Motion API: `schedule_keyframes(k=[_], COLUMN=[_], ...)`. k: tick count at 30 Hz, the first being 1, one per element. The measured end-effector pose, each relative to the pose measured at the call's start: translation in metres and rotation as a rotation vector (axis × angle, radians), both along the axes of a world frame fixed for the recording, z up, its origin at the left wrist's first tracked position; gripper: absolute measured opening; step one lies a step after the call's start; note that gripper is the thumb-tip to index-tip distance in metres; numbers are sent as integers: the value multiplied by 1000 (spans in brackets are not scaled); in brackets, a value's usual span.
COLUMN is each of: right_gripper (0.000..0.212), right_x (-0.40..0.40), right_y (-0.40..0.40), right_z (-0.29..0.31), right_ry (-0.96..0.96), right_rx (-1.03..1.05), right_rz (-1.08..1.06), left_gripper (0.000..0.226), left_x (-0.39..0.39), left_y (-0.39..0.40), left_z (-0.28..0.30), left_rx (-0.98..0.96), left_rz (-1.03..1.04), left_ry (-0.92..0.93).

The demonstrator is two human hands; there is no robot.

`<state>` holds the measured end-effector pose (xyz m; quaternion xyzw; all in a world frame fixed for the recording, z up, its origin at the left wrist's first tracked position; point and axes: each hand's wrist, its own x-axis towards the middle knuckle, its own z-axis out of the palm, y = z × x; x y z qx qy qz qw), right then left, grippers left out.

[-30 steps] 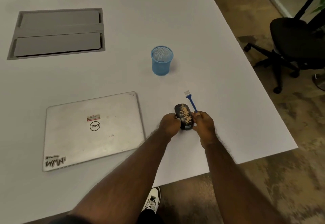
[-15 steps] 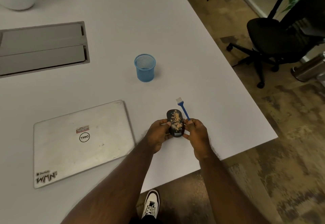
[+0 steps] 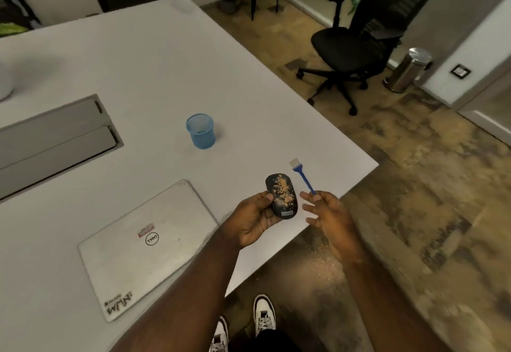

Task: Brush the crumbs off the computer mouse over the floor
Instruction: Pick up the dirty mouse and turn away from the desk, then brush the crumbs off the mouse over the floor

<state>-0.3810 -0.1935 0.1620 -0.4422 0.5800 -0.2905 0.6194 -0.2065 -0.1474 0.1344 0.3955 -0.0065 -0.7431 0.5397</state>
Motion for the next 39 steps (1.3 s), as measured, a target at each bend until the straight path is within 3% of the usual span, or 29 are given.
schedule_keyframes(k=[7,17,30,39], right_gripper=[15,12,14,17], right_x=[-69,-138,-214,-264], right_y=[77,150,142,121], right_z=[51,50,39,28], right_ry=[-19,-38,73,277], right_rx=[-144,-152,-291,-350], right_rz=[-227,-401,-331,-496], left_gripper=[21,22,23,22], left_x=[-33,-102,-193,-230], left_y=[32,65,40,30], left_z=[36,34,43,41], left_rx=[-51,-42,-4,8], left_rz=[-143,-309,-280,-323], left_ry=[-35,-149,-266,-267])
